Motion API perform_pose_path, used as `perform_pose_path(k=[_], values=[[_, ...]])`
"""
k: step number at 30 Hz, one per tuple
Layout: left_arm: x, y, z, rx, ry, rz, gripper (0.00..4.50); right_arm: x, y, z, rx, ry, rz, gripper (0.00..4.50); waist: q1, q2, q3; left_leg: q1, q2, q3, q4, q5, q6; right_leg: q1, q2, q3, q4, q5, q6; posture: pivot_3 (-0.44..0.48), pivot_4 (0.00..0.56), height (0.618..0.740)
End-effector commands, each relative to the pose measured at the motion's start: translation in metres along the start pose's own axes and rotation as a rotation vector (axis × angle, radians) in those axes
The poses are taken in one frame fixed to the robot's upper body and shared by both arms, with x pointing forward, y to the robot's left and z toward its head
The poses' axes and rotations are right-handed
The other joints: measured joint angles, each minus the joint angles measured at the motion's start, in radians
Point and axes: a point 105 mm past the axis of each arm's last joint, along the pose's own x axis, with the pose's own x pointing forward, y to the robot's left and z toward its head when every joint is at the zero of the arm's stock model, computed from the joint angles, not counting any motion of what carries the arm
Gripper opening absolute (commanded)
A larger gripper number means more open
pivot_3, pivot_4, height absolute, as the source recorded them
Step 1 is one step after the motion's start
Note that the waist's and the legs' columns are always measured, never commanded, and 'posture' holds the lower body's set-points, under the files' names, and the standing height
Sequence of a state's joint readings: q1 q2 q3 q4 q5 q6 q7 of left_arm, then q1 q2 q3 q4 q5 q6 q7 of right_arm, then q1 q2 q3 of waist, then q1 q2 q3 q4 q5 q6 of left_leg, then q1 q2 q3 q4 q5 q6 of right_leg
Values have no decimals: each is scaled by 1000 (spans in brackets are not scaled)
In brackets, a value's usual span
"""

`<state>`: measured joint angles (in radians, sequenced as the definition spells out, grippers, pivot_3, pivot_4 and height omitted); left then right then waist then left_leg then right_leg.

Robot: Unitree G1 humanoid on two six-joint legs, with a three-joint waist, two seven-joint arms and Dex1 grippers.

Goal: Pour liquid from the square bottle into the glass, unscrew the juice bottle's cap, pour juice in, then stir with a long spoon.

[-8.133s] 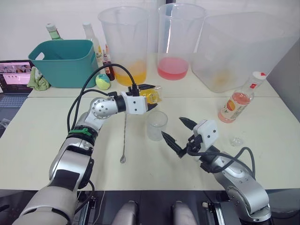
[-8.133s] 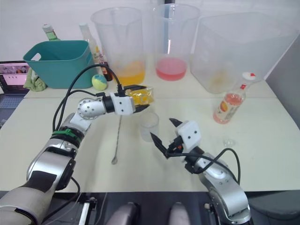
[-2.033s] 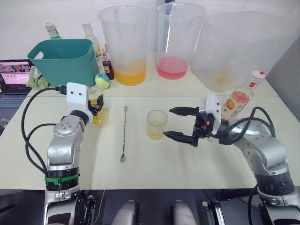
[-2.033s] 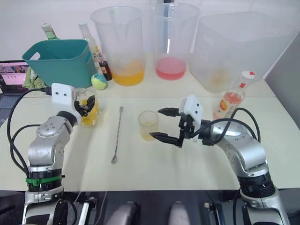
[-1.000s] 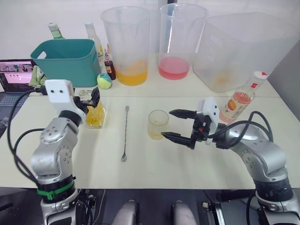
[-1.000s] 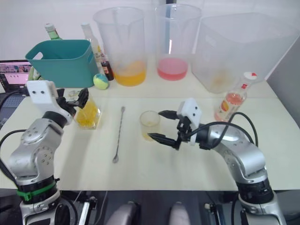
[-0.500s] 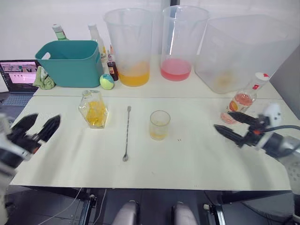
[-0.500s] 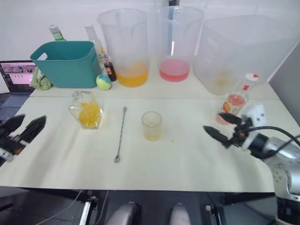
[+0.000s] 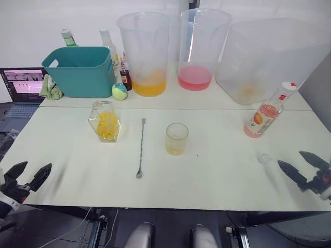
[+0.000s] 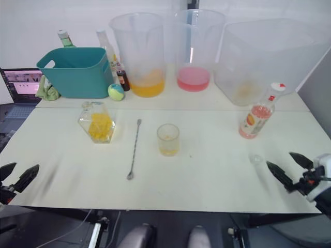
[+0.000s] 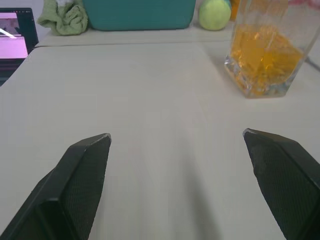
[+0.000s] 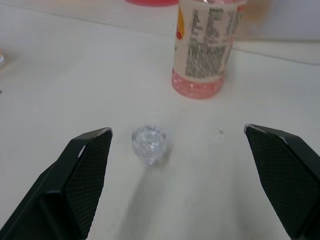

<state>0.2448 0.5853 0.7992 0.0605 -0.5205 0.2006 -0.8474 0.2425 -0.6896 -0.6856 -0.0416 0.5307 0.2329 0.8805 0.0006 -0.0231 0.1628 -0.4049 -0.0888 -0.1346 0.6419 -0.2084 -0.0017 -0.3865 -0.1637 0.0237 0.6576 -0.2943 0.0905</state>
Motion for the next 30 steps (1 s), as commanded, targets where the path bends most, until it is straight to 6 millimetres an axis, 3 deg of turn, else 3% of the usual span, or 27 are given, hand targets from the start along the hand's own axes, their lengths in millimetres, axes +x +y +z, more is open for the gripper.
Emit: perform_pose_path(k=[1,9,13,18,24,30], values=[[1,0,-1,57,-37,-3,4474,-6,-9,10,-45,-47,-49,4500,-1,0,0,0,0,0,0,0,0,0,0,0,0,0,0,0,150,729],[4,-12,-2,70,-40,-64,4474,-2,-9,12,-42,-63,-69,4500,-3,0,0,0,0,0,0,0,0,0,0,0,0,0,0,0,150,729],[9,-34,4,44,-38,-174,4474,21,0,33,-20,-119,-76,4500,-8,1,0,0,1,0,0,0,0,0,1,0,0,0,0,0,150,729],[15,-86,19,-15,-50,-398,4474,54,9,61,8,-168,-75,4500,-15,1,-1,0,1,-1,0,0,0,-1,1,2,1,0,0,0,150,729],[17,-159,37,-59,-48,-683,4474,85,-5,90,20,-162,-135,4500,-9,1,-1,0,0,0,0,0,0,-1,1,3,1,0,0,0,150,729],[16,-200,48,-78,-61,-814,4474,104,-14,118,40,-203,-123,4500,-14,1,-1,0,0,1,0,0,0,-1,1,3,1,0,0,0,150,729]])
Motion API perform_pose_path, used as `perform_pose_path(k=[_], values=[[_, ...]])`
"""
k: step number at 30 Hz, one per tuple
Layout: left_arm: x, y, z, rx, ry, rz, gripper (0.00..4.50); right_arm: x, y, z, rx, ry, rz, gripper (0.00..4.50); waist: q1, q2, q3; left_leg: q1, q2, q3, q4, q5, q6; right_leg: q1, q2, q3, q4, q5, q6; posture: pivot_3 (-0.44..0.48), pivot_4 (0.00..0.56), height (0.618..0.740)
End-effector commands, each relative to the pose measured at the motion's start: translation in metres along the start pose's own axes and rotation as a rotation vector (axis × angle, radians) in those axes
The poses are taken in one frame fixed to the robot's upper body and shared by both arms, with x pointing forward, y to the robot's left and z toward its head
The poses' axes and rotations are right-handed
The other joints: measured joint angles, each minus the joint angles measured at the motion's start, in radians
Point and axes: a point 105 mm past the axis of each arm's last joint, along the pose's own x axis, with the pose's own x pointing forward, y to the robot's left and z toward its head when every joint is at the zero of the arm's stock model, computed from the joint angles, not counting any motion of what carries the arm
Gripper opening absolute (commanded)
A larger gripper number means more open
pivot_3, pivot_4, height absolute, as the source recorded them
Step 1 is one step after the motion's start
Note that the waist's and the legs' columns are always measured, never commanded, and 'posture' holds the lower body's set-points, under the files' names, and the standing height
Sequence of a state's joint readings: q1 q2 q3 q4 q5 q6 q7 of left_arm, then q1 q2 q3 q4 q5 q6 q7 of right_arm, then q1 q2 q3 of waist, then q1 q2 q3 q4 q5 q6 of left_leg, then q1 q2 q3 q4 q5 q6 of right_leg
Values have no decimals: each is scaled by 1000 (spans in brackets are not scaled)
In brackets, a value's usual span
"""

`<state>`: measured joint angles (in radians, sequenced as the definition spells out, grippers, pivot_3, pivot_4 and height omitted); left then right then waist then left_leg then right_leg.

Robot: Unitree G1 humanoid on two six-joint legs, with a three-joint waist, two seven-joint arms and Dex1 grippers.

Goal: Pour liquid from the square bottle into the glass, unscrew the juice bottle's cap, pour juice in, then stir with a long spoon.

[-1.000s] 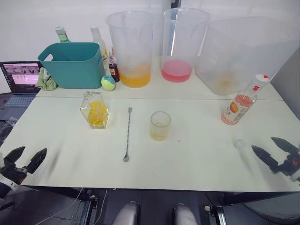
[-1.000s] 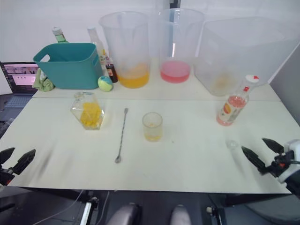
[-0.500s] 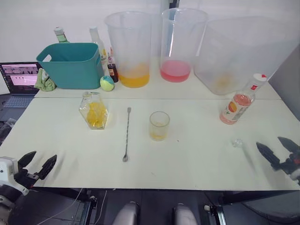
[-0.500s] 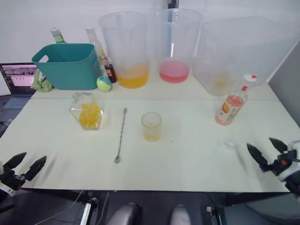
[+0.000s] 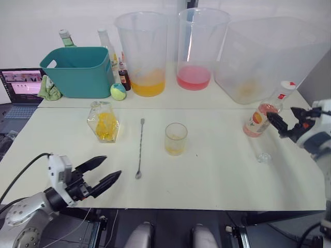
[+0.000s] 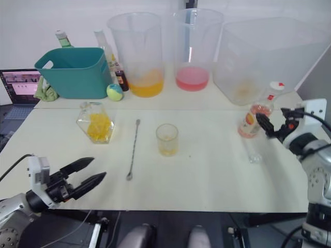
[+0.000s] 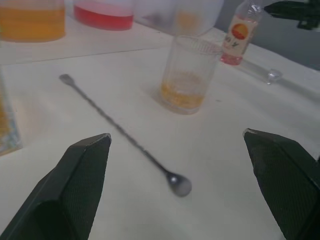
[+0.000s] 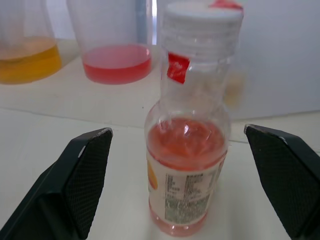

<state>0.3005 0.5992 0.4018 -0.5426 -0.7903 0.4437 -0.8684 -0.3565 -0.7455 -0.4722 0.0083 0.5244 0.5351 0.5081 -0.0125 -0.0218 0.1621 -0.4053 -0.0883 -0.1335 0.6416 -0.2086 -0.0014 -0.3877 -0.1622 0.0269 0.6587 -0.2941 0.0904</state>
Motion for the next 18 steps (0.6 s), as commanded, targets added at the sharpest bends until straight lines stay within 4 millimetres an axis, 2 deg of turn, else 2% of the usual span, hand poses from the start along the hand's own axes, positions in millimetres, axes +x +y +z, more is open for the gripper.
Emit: perform_pose_path(k=[1,6,9,15,18], values=[[12,-18,8,16,-11,-73,4474,8,-5,18,-17,-30,0,4500,-1,0,0,0,0,0,0,0,0,0,0,0,0,0,0,0,150,729],[16,-27,7,9,7,-121,4474,21,-6,26,17,-47,28,4500,-2,0,0,0,0,1,0,0,0,0,1,0,0,0,0,0,150,729],[18,-31,8,17,8,-140,4474,28,-14,28,62,-59,2,4500,-2,0,0,0,0,1,0,0,0,0,1,1,-1,0,0,0,150,729],[22,-31,10,31,-1,-139,4474,36,-15,21,71,-36,24,4500,0,0,0,0,0,1,0,0,0,0,1,1,-1,0,0,0,150,729],[24,-29,10,37,-3,-134,4500,39,-16,20,75,-41,16,3778,-1,0,0,0,0,1,0,0,0,0,1,1,-1,0,0,0,150,729]])
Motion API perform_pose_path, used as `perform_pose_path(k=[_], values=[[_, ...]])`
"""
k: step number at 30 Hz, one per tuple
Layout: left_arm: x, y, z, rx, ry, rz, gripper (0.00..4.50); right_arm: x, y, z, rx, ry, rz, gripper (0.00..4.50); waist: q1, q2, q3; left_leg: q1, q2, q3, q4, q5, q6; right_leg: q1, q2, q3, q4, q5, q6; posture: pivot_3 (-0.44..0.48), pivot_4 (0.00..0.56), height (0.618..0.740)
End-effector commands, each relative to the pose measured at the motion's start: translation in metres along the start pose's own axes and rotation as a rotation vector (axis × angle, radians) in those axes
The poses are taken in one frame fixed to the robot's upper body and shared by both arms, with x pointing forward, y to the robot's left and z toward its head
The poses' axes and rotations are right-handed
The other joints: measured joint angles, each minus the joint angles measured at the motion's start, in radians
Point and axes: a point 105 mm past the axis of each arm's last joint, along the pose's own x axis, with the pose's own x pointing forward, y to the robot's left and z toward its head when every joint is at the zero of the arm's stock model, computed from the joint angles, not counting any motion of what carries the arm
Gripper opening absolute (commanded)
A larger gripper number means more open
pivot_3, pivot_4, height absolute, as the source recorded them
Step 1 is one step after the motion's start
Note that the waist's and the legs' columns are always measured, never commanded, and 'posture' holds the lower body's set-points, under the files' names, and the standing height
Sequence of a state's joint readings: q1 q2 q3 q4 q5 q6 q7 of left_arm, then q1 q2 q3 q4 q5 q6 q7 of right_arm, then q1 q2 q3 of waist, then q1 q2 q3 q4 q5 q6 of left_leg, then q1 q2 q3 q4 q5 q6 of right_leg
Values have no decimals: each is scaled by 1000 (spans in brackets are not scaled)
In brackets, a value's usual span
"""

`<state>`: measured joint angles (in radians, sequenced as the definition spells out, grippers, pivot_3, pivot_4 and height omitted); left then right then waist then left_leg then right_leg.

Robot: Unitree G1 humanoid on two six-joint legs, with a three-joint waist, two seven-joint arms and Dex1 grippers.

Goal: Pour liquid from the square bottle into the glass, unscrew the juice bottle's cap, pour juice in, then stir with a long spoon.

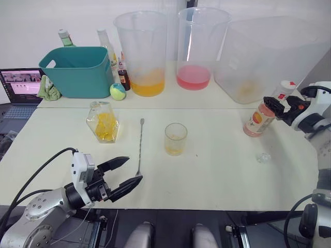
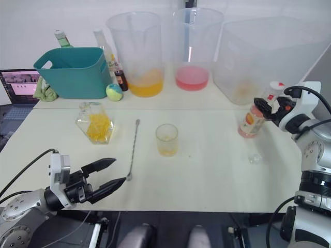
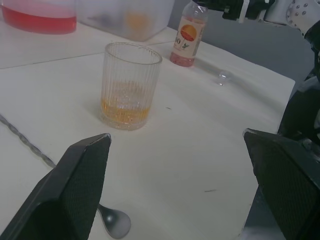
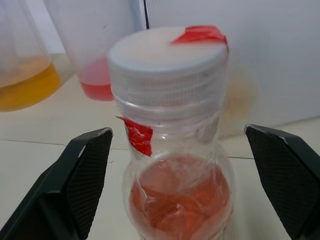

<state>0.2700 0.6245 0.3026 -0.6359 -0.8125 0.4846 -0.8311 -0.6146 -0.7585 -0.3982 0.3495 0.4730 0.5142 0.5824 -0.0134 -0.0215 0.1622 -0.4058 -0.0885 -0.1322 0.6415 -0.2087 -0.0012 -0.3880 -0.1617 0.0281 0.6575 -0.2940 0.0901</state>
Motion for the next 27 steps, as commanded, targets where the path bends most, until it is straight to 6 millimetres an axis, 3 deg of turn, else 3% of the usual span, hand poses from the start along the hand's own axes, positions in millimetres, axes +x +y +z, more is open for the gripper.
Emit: perform_pose_path(k=[1,6,8,12,19,22,27], values=[[4,-2,7,37,-20,-10,4500,1,0,20,-26,-77,-1,3371,0,0,0,0,0,0,0,0,0,0,0,0,0,0,0,0,150,729],[5,-3,6,36,-20,-12,4500,2,4,24,-27,-95,20,1677,-1,0,0,0,0,0,0,0,0,0,0,0,0,0,0,0,150,729],[5,-2,5,35,-15,-12,4500,1,7,27,-35,-105,37,1249,-1,0,0,0,0,0,0,0,0,0,0,0,0,0,0,0,150,729],[5,-1,4,37,-8,-16,4500,-7,25,42,-48,-144,135,1186,-1,2,1,0,0,0,0,0,0,-1,0,0,0,0,0,0,150,729],[7,5,2,39,9,-33,4500,-49,99,67,13,-173,504,1184,1,5,3,-1,0,0,0,0,0,-1,0,1,0,0,0,0,150,729],[9,7,3,45,16,-50,4500,-75,142,58,32,-119,690,1178,4,5,3,-1,0,-1,-1,0,1,-1,0,0,-1,0,0,0,150,729],[10,14,2,54,32,-56,4500,-93,201,28,60,-31,839,1148,4,4,3,-1,0,-1,0,-1,1,-1,0,0,-1,0,0,0,150,729]])
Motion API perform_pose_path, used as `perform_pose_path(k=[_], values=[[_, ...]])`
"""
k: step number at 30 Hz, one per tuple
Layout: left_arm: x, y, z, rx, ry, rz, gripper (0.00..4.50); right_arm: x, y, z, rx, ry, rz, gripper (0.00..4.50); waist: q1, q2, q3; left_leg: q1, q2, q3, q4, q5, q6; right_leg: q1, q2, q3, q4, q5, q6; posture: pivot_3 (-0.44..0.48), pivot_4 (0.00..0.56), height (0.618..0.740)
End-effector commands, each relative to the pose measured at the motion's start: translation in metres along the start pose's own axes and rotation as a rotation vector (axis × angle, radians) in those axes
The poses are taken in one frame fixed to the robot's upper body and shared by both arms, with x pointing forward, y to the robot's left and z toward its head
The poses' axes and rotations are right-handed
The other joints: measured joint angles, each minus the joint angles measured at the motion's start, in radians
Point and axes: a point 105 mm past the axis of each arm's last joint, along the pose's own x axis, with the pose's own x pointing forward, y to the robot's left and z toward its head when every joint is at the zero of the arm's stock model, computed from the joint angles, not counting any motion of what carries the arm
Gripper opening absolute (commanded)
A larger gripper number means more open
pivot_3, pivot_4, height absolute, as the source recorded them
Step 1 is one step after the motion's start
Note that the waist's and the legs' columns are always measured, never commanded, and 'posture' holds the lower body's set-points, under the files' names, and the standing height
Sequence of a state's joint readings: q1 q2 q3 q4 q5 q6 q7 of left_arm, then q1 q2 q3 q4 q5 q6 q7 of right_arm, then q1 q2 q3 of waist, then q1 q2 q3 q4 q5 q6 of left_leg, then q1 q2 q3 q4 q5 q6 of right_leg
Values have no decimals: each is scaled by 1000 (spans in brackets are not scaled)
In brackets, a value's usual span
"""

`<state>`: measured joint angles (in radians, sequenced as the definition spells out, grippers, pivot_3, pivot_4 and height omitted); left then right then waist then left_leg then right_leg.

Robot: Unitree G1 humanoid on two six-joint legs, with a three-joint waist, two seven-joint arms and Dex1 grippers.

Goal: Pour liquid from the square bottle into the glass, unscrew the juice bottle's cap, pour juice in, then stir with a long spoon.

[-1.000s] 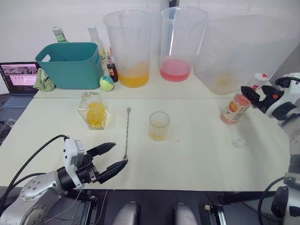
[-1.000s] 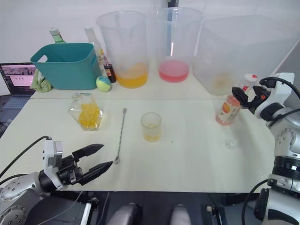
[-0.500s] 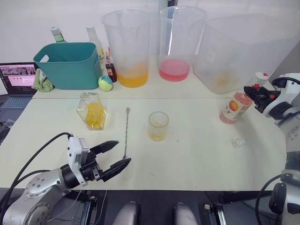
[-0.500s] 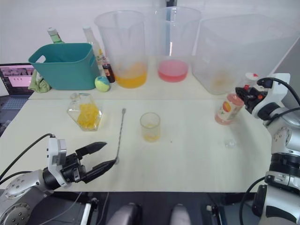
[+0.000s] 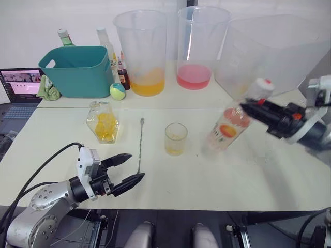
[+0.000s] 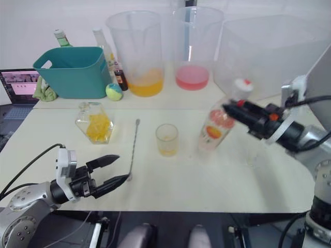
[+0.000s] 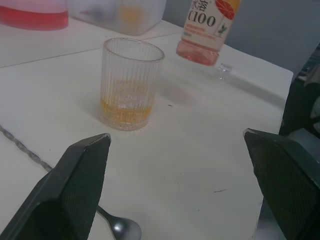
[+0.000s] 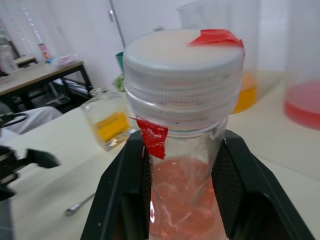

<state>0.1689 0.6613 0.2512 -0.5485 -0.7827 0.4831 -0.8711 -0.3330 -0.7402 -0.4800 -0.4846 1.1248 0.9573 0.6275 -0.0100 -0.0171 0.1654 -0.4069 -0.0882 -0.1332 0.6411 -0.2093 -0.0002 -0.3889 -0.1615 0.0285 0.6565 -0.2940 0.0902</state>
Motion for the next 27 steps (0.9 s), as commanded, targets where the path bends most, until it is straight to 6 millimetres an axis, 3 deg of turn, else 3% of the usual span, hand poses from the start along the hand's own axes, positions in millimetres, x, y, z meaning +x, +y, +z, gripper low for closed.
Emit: perform_pose_path(k=[1,13,21,23,27], values=[[1,3,1,33,10,-16,4500,17,40,-10,-37,8,97,1147,0,0,0,0,0,0,0,0,0,0,0,0,0,0,0,0,150,729],[1,9,3,50,39,-62,4500,59,83,-58,-152,105,115,1137,-3,0,0,0,-1,-1,0,0,0,-1,1,0,1,0,0,0,150,729],[2,11,1,62,52,-81,4500,57,87,-74,-189,146,134,1133,-4,-2,-1,2,0,-1,-1,0,0,0,3,0,1,0,0,0,150,729],[2,12,1,63,52,-84,4500,55,87,-71,-176,124,145,2189,-4,-2,-1,2,0,-1,-1,0,0,0,3,0,0,0,0,0,150,729],[2,10,4,70,36,-111,4500,50,84,-60,-170,107,197,3575,-3,-2,-1,2,0,-2,-1,0,0,0,3,0,0,0,0,0,150,729]])
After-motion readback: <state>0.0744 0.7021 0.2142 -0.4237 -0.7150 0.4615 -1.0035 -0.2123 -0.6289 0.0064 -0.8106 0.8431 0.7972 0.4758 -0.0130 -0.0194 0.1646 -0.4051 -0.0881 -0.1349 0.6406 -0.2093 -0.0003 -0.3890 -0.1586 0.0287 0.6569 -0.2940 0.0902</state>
